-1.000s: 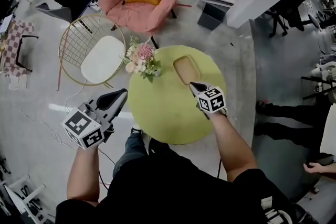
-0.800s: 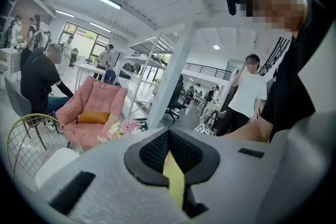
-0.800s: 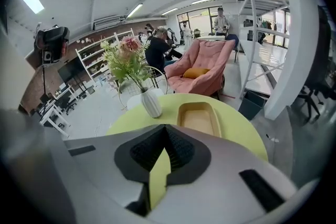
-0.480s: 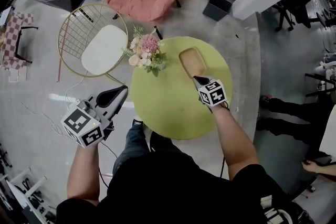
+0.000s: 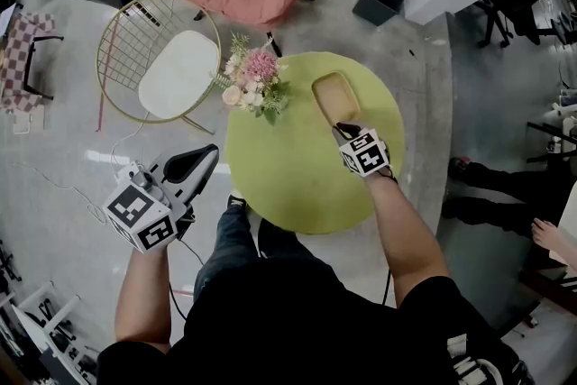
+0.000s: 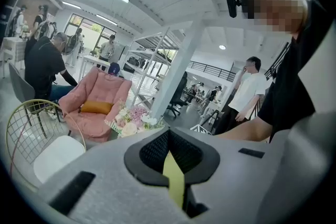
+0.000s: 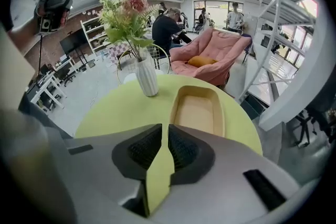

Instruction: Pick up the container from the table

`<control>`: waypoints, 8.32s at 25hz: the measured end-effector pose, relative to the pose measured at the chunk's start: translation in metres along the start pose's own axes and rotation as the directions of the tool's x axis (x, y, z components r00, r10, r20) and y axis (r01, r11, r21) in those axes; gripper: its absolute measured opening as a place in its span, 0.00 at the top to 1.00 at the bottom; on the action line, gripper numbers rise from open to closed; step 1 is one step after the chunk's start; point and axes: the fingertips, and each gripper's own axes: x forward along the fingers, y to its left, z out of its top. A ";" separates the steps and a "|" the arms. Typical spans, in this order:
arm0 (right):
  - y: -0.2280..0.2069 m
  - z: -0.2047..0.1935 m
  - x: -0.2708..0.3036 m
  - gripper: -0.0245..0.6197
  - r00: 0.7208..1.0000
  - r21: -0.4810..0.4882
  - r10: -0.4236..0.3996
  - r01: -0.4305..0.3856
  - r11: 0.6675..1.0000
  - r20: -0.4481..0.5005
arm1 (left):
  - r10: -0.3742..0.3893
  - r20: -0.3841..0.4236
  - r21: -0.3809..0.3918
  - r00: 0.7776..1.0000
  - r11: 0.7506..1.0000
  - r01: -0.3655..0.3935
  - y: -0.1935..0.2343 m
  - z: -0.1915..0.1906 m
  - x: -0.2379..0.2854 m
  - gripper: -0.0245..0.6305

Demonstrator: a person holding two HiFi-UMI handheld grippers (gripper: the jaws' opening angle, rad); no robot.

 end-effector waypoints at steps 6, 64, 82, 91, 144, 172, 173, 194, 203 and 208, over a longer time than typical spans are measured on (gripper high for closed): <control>0.001 -0.006 0.014 0.83 0.999 -0.067 -0.002 -0.001 0.998 -0.044 | 0.004 -0.009 -0.016 1.000 1.000 -0.004 0.006 -0.008 -0.001 0.94; 0.005 -0.038 0.063 0.92 0.923 -0.352 -0.173 0.044 0.935 -0.343 | -0.066 -0.041 -0.146 0.997 0.988 0.059 0.034 -0.048 -0.028 0.94; 0.006 -0.035 0.041 0.93 0.911 -0.310 -0.208 0.095 0.946 -0.356 | -0.112 -0.067 -0.117 0.991 0.988 0.104 0.035 -0.046 -0.030 0.94; 0.018 -0.027 0.021 0.93 0.912 -0.302 -0.229 0.125 0.945 -0.339 | -0.150 -0.059 -0.048 0.987 0.988 0.147 0.023 -0.029 -0.031 0.94; 0.132 0.054 -0.143 0.93 0.934 -0.272 -0.266 0.198 0.942 -0.239 | -0.314 -0.067 0.142 0.947 0.937 0.320 -0.067 0.014 -0.055 0.94; 0.176 0.077 -0.253 0.93 0.949 -0.254 -0.241 0.186 0.949 -0.203 | -0.356 -0.131 0.167 0.925 0.912 0.375 -0.091 0.002 -0.033 0.94; 0.177 0.075 -0.256 0.93 0.948 -0.255 -0.241 0.186 0.949 -0.205 | -0.356 -0.135 0.167 0.925 0.912 0.375 -0.091 0.001 -0.032 0.94; 0.189 0.071 -0.299 0.93 0.945 -0.281 -0.263 0.203 0.938 -0.195 | -0.356 -0.155 0.196 0.922 0.903 0.382 -0.098 0.003 -0.021 0.94; 0.188 0.067 -0.303 0.93 0.946 -0.294 -0.263 0.201 0.934 -0.190 | -0.354 -0.151 0.199 0.923 0.904 0.379 -0.103 0.006 -0.019 0.94; 0.185 0.063 -0.300 0.93 0.944 -0.290 -0.263 0.199 0.936 -0.201 | -0.350 -0.156 0.209 0.923 0.902 0.378 -0.101 0.008 -0.021 0.94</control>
